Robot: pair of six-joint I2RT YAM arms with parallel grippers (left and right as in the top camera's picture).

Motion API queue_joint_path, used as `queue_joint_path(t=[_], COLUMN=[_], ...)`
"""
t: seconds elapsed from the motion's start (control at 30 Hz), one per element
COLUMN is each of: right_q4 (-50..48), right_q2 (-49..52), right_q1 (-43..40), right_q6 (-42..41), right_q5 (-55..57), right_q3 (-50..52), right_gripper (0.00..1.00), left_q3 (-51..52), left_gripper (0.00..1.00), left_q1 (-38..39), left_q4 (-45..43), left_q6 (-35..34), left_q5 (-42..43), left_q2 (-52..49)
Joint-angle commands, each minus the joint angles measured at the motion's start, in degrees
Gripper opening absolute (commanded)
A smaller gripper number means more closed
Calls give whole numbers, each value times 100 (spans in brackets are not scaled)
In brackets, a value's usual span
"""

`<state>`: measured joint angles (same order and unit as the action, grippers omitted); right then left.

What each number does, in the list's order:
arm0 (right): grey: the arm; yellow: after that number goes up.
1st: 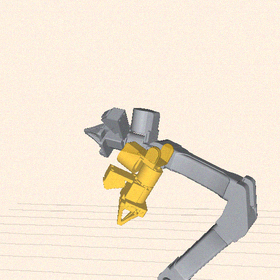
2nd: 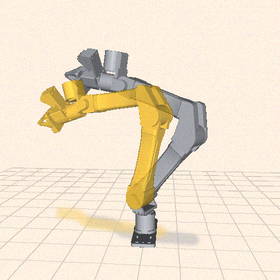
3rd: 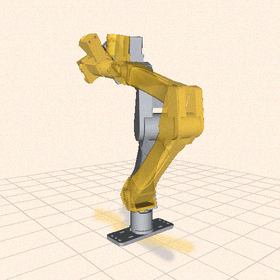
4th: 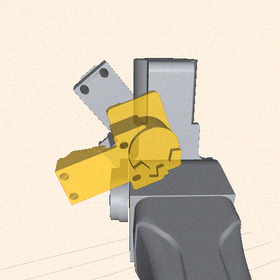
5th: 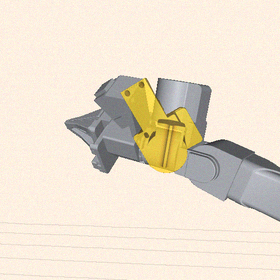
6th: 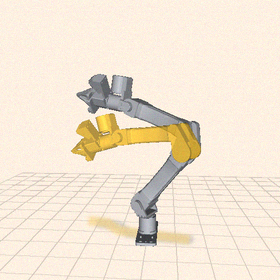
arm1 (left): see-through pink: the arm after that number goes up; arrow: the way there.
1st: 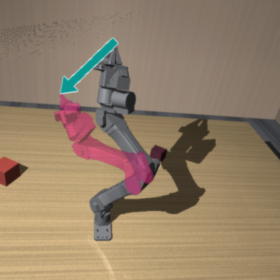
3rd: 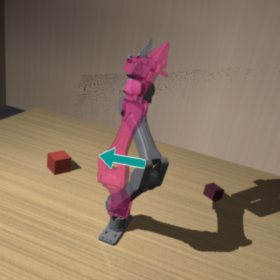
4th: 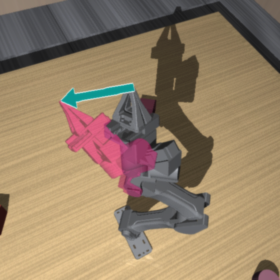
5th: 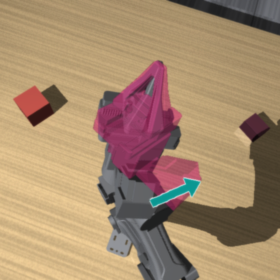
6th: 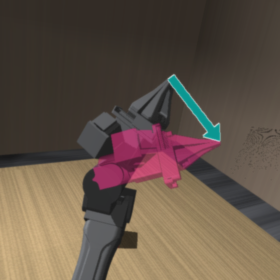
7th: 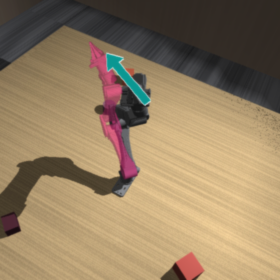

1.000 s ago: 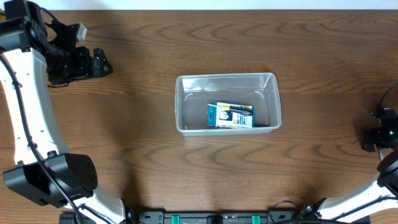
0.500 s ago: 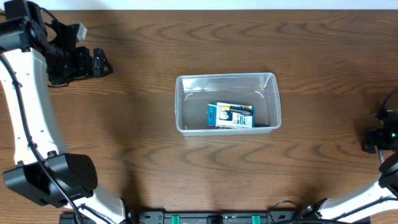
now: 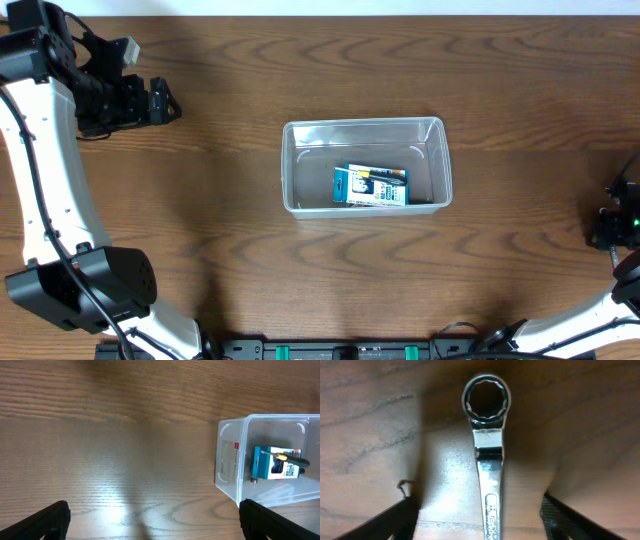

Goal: Pack container
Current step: 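Close the right gripper on the silver wrench shaft and lift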

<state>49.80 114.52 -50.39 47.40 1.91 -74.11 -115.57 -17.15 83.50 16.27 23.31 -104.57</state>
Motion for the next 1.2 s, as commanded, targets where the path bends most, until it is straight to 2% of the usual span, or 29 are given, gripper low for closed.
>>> queue_joint_path(t=[0.0, 0.1, 0.17, 0.3, 0.5, 0.73, 0.83, 1.17], right_q4=[-37, -55, -81, -144, -136, -125, -122, 46], right_q2=[186, 186, 186, 184, 184, 92, -22, -459], right_q1=[-22, -22, -20, -13, 46, 116, 205, 914], right_q6=[0, -2, 0, -7, -24, -24, -31, -979], right_q5=[-42, -42, -37, -24, -20, -22, -26, -645], right_q3=[116, 116, 114, 81, 33, -72, -216, -1270], right_gripper=[66, 63, 56, 36, 15, 8, 2, 1], left_q3=[22, 22, 22, 22, 22, 22, 22, 22], left_gripper=[98, 98, 98, 98, 98, 98, 98, 98], left_q1=[-17, -17, -17, -17, -17, -17, -17, -17], left_q4=[0, -2, -2, 0, -2, 0, -2, -7], left_q6=[-74, -74, -72, -74, -72, -74, -72, -72], left_q5=[-44, -44, -44, -44, -44, -44, -44, -44], left_q2=[20, 20, 20, 20, 20, 20, 20, 20])
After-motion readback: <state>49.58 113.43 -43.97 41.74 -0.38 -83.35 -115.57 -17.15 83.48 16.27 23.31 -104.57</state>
